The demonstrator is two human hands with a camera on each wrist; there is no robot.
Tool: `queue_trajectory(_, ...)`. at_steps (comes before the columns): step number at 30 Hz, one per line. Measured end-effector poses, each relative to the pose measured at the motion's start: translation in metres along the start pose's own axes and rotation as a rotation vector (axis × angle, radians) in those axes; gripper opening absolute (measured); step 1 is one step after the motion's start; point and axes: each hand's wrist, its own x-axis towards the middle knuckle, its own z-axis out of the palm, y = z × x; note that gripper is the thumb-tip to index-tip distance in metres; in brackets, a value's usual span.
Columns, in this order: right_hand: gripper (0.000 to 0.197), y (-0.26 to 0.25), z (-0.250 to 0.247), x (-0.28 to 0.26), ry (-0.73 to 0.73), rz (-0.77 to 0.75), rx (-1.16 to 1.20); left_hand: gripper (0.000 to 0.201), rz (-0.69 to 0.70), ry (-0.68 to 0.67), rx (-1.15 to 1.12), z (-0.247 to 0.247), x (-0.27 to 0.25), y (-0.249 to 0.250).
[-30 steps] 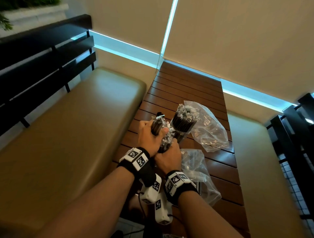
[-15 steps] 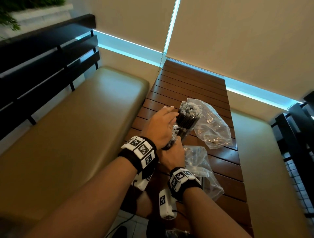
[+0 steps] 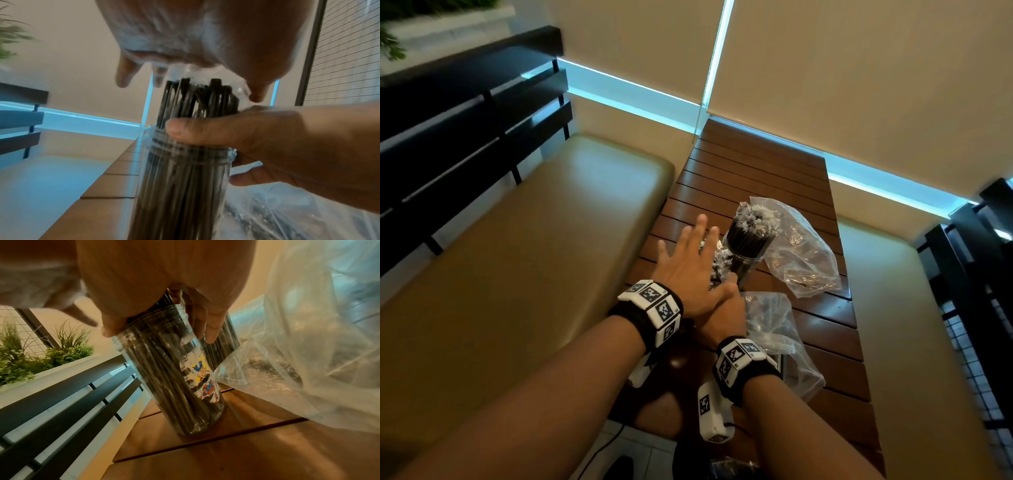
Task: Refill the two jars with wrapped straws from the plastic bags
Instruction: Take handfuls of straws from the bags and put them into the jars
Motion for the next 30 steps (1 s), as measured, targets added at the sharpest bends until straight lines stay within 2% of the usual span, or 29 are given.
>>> queue_trajectory(2,0.049,-0.002,-0.001,-0.001,-0.033,-0.045,-0.025,0.086,0.063,-0.001,-0.006,0.003,0.003,0.003)
queue_trajectory(5,0.052,-0.006,-0.009,-0.005,-0.102,-0.072,0.083,0.068,0.042,-0.005,-0.019,0.009,0.003,0.003)
queue_trajectory(8,0.068,-0.002,-0.020,-0.015,-0.136,-0.054,0.200,0.067,0.047,-0.007,0.047,0.009,0.006,0.003)
queue_trajectory(9,0.067,0.001,-0.025,-0.017,-0.127,-0.037,0.223,0.069,0.050,-0.011,0.072,0.007,0.007,0.004)
queue_trajectory(10,0.058,0.004,-0.030,-0.018,-0.104,-0.030,0.212,0.073,0.056,-0.021,0.107,0.006,0.008,0.004)
queue_trajectory(11,0.040,0.007,-0.036,-0.019,-0.054,-0.037,0.173,0.079,0.064,-0.037,0.149,0.004,0.008,0.007)
queue_trajectory(13,0.004,0.010,-0.050,-0.017,0.141,-0.041,0.069,0.090,0.078,-0.042,0.195,-0.001,0.006,0.015)
queue_trajectory(15,0.006,0.016,-0.064,-0.014,0.346,0.041,0.053,0.090,0.090,0.034,0.151,-0.010,0.002,0.030)
queue_trajectory(16,0.007,0.020,-0.072,-0.013,0.414,0.113,0.083,0.083,0.121,0.104,0.122,-0.015,-0.002,0.040)
queue_trajectory(18,0.007,0.030,-0.085,-0.011,0.480,0.237,0.182,0.055,0.266,0.247,0.096,-0.022,-0.009,0.062)
queue_trajectory(19,0.007,0.037,-0.089,-0.013,0.487,0.276,0.211,0.043,0.364,0.250,0.084,-0.023,-0.012,0.072)
queue_trajectory(21,0.009,0.050,-0.095,-0.018,0.483,0.295,0.236,0.031,0.494,0.072,0.038,-0.020,-0.019,0.091)
queue_trajectory(23,0.012,0.062,-0.097,-0.025,0.481,0.298,0.267,0.037,0.490,-0.147,0.047,-0.007,-0.023,0.102)
queue_trajectory(24,0.013,0.066,-0.097,-0.030,0.481,0.294,0.276,0.044,0.462,-0.211,0.079,0.002,-0.023,0.105)
queue_trajectory(26,0.013,0.071,-0.096,-0.040,0.475,0.244,0.272,0.049,0.417,-0.275,0.164,0.018,-0.026,0.108)
queue_trajectory(28,0.016,0.076,-0.090,-0.051,0.429,0.157,0.234,0.032,0.374,-0.298,0.164,0.027,-0.026,0.106)
queue_trajectory(30,0.021,0.083,-0.083,-0.058,0.305,0.104,0.181,0.020,0.308,-0.261,0.113,0.030,-0.023,0.101)
